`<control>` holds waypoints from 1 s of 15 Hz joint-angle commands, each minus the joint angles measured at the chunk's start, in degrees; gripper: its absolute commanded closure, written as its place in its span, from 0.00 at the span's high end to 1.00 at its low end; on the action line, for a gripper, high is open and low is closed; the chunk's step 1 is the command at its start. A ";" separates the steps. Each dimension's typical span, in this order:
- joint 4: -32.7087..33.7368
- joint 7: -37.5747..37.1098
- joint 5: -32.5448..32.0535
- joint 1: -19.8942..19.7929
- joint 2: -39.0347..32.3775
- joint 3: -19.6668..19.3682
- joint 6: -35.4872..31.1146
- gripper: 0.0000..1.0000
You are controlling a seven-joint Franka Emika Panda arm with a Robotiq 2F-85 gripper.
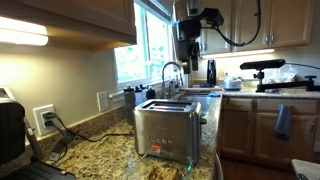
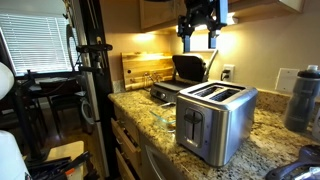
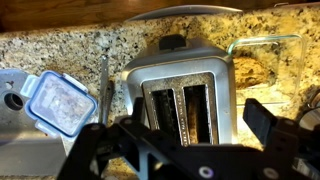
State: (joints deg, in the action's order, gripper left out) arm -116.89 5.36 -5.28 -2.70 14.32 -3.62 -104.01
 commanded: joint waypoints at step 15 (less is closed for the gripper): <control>-6.80 -0.06 -0.13 -1.11 6.76 -0.66 2.44 1.00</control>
State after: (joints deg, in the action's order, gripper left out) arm -123.79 5.36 -5.37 -4.00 21.11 -4.13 -101.67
